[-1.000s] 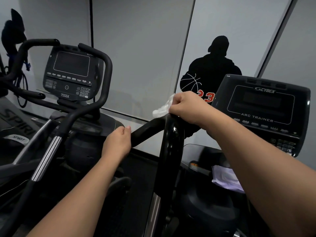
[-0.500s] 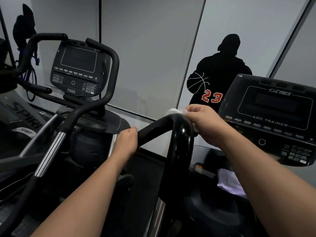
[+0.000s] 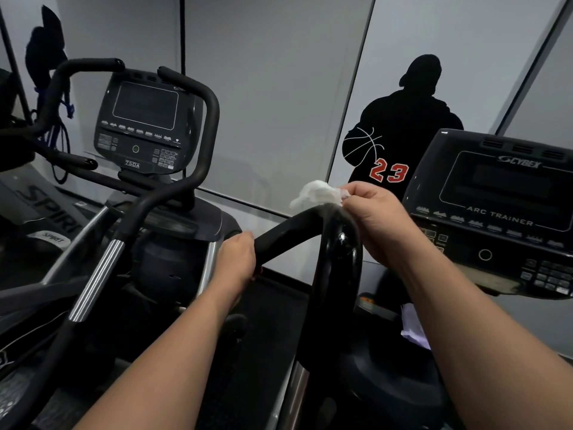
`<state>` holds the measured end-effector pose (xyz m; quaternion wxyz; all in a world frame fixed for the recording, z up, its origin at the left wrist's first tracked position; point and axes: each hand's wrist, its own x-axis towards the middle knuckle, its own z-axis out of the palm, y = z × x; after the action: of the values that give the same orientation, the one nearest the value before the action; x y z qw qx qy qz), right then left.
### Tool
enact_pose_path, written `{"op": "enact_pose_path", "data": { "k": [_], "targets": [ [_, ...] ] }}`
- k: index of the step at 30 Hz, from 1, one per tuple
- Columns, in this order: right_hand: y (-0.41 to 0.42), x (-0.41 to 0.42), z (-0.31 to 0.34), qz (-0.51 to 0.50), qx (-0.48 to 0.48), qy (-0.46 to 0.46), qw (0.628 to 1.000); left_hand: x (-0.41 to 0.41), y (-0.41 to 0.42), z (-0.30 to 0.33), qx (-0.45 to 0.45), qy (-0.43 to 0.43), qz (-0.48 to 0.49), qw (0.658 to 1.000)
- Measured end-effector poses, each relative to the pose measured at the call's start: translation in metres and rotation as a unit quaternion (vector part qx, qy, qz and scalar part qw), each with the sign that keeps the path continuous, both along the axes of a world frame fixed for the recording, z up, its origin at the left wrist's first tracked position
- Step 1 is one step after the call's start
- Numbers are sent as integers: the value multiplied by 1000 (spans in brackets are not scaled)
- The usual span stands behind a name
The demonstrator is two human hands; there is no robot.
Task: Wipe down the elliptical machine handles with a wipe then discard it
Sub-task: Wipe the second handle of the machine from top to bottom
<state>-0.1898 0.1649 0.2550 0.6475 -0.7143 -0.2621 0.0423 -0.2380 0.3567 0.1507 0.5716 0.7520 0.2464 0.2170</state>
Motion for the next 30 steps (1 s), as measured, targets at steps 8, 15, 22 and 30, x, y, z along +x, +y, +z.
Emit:
{"op": "enact_pose_path", "data": {
  "k": [8, 15, 22, 30],
  "targets": [
    [-2, -4, -4, 3, 11, 17, 1000, 2, -1, -6, 13, -7, 11, 1000],
    [-3, -5, 1, 31, 76, 58, 995, 5, 1, -10, 98, 10, 15, 995],
    [-1, -2, 7, 41, 62, 71, 995, 2, 1, -9, -120, -24, 34, 992],
    [14, 2, 36, 20, -219, -63, 974, 6, -2, -6, -160, -14, 60, 985]
  ]
}}
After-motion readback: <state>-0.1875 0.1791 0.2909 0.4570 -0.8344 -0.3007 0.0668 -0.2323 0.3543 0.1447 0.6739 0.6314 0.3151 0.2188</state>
